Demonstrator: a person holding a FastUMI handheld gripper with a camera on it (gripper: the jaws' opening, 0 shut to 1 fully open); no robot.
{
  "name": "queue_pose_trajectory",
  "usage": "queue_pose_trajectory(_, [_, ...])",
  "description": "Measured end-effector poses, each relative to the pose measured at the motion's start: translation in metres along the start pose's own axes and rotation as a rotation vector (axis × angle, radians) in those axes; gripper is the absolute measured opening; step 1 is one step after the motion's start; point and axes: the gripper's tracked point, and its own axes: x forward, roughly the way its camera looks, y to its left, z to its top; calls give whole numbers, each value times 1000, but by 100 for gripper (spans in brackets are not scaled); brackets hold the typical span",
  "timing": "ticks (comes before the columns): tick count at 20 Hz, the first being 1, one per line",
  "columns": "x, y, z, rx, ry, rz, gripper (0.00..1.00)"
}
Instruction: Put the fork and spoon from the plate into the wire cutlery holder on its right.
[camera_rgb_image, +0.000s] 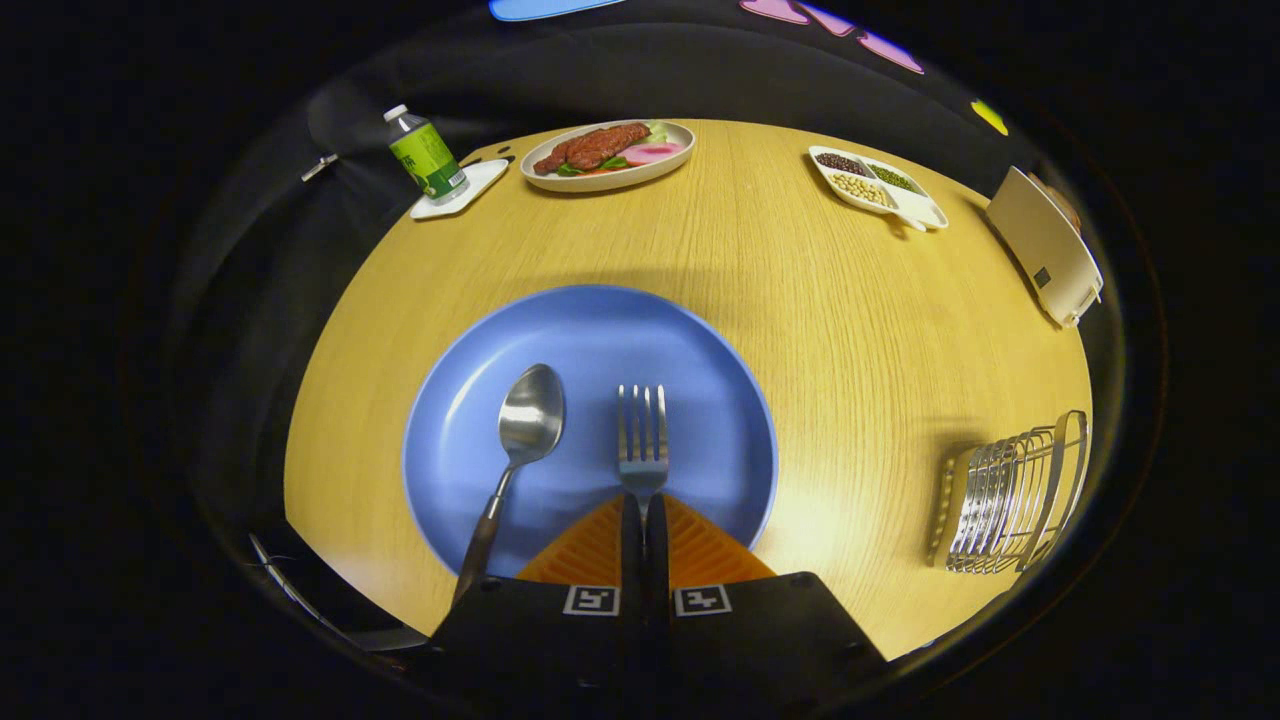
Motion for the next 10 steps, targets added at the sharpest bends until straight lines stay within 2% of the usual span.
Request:
queue_pose_trajectory(6, [-39, 8, 32, 40, -98, 82, 5])
queue_pose_trajectory(10, [-96, -5, 48, -25, -165, 139, 5])
